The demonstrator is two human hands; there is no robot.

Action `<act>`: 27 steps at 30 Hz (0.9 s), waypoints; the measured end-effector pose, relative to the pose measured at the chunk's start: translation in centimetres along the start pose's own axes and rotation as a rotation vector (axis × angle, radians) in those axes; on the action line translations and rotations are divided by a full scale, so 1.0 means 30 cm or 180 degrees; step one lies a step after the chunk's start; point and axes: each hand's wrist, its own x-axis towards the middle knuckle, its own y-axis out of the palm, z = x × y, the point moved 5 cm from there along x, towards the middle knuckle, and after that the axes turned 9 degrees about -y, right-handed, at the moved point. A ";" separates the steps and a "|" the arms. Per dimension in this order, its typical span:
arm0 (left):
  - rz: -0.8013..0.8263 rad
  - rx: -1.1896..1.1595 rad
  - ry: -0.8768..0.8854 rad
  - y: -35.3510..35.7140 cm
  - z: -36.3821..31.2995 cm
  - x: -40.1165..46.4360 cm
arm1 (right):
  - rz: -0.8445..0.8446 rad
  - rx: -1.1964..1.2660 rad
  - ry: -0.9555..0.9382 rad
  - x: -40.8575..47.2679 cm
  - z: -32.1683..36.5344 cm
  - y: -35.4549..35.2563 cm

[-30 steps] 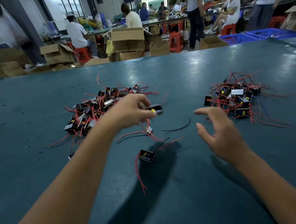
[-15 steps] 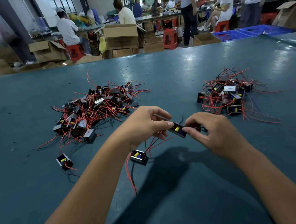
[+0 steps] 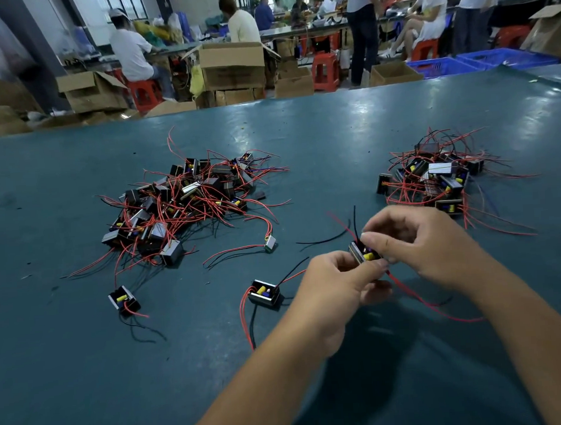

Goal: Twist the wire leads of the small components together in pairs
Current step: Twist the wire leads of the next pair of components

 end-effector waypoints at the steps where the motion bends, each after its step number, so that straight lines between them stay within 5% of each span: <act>1: -0.0088 0.0036 0.0089 -0.004 0.010 0.007 | 0.0242 -0.0041 0.0032 -0.004 0.000 0.006; 8: -0.0366 0.0954 0.0415 -0.010 0.069 0.027 | 0.0590 -0.0847 0.0366 -0.018 -0.026 0.003; 21: -0.0399 0.0613 0.0534 -0.032 0.105 0.019 | 0.0838 -0.1287 0.0218 -0.027 0.009 0.072; 24: -0.0354 0.1304 0.0338 -0.035 0.087 -0.021 | 0.0700 -0.1373 0.0320 -0.022 -0.016 0.033; 27: -0.0237 0.1958 0.1098 -0.095 -0.043 -0.087 | 0.0997 -0.1352 0.0578 -0.030 -0.056 0.029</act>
